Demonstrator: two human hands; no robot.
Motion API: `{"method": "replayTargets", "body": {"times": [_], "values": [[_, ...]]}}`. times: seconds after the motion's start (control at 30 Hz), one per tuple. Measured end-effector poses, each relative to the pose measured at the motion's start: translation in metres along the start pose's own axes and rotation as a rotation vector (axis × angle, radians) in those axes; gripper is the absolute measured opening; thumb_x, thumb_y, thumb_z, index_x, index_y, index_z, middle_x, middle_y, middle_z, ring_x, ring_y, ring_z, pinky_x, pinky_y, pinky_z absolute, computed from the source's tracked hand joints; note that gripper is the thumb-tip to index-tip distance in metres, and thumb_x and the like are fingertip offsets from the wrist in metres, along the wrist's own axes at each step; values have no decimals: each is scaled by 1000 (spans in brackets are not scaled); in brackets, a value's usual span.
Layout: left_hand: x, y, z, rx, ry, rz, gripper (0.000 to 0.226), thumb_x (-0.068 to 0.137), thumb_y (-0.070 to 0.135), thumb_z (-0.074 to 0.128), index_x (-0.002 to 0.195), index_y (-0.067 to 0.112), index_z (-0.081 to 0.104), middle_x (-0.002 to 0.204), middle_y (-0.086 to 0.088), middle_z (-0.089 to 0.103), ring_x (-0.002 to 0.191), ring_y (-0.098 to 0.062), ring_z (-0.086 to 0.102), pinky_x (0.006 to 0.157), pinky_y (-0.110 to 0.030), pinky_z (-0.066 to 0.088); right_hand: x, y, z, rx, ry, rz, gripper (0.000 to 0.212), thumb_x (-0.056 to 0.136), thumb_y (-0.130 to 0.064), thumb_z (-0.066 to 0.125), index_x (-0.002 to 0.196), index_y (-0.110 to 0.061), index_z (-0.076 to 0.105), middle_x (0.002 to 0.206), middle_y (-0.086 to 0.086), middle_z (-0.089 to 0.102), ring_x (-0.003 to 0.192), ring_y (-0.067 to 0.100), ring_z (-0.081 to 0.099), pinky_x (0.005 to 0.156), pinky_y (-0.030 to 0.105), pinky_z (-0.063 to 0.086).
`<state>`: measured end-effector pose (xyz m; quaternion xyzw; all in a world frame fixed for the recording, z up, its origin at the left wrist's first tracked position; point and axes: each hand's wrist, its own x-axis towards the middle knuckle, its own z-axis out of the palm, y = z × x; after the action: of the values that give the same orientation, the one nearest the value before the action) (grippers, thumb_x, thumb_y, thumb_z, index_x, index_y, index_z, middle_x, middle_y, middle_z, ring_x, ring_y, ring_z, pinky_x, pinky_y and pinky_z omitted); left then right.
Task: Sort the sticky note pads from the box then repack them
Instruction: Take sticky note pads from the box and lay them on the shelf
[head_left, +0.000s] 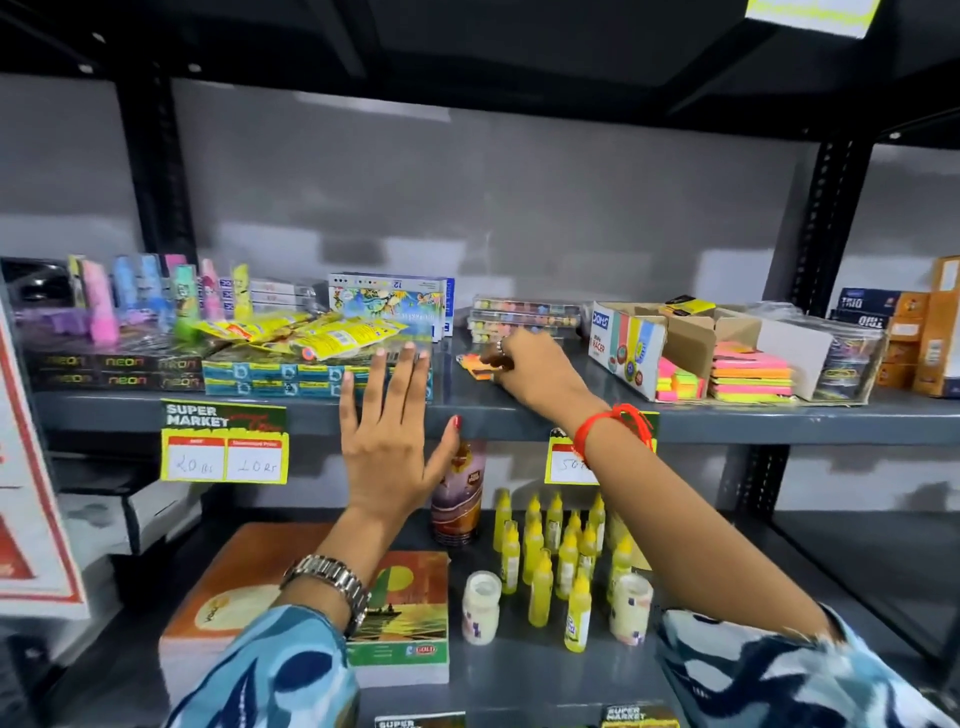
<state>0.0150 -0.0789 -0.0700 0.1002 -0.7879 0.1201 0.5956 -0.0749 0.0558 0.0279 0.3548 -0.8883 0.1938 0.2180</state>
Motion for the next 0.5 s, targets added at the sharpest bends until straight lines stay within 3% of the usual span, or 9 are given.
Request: {"method": "replayTargets", "body": {"times": [0.17, 0.27, 0.5], "values": [[0, 1, 0, -9, -1, -5, 64, 94, 47, 34, 142, 5, 39, 147, -12, 41, 138, -29, 32, 114, -51, 15, -18, 9, -8, 26, 115, -43, 33, 80, -7, 58, 111, -14, 67, 107, 19, 68, 103, 38, 59, 86, 37, 51], [0, 1, -1, -22, -8, -8, 64, 94, 47, 35, 143, 6, 39, 148, -11, 40, 139, -29, 29, 114, -51, 14, -29, 17, -17, 41, 196, -10, 30, 83, -9, 56, 111, -11, 67, 110, 18, 68, 107, 35, 59, 92, 40, 50], [0, 3, -4, -41, -25, -20, 63, 94, 47, 35, 143, 7, 39, 148, -11, 40, 139, -30, 29, 115, -50, 11, -53, 55, -53, 95, 582, 53, 34, 82, 0, 52, 108, -14, 69, 106, 11, 73, 99, 29, 65, 92, 33, 46]]}}
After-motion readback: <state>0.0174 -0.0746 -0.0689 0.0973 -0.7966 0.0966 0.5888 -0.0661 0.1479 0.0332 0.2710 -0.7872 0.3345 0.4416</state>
